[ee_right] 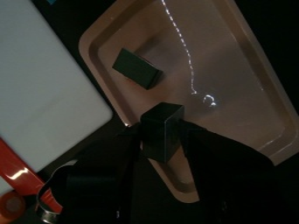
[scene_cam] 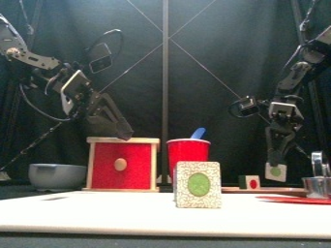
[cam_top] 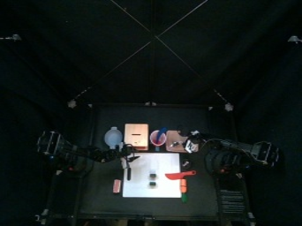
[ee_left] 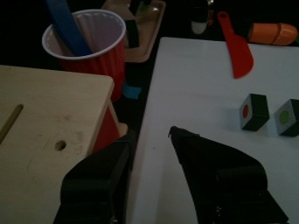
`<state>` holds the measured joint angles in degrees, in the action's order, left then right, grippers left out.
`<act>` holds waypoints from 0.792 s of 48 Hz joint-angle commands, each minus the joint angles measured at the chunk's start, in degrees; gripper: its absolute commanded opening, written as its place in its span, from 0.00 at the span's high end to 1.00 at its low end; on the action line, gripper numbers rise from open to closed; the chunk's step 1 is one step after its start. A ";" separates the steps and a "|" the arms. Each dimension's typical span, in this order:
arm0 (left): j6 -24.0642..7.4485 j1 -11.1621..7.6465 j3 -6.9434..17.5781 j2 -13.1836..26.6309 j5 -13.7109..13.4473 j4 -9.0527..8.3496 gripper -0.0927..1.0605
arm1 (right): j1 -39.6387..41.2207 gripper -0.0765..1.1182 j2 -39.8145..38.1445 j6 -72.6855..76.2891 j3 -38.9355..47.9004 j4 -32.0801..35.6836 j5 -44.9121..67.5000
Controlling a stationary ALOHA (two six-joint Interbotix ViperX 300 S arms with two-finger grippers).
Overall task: Place sushi on board then cut the sushi with the knife then place the pieces on the plate
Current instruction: Place the 4 sushi pieces on the plate
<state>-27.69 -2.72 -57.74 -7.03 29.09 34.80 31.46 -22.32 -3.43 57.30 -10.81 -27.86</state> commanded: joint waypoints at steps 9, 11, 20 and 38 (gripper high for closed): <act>0.00 -0.09 1.49 -0.26 0.26 0.09 0.25 | 0.26 0.25 -1.23 0.09 -0.88 -0.53 0.26; 0.00 -0.09 1.49 -0.18 0.26 0.09 0.25 | 0.35 0.23 -1.23 0.09 -0.88 -0.53 0.26; 0.00 -0.26 1.58 -0.18 0.26 0.09 0.25 | 0.35 0.12 -1.23 0.00 -1.14 -0.53 0.35; 0.00 -0.26 1.58 -0.18 0.26 0.09 0.25 | -18.72 0.12 0.79 0.00 -7.91 -5.01 5.89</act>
<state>-27.69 -2.81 -57.48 -7.03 29.09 34.80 16.61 -21.97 -3.34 52.03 -15.29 -23.47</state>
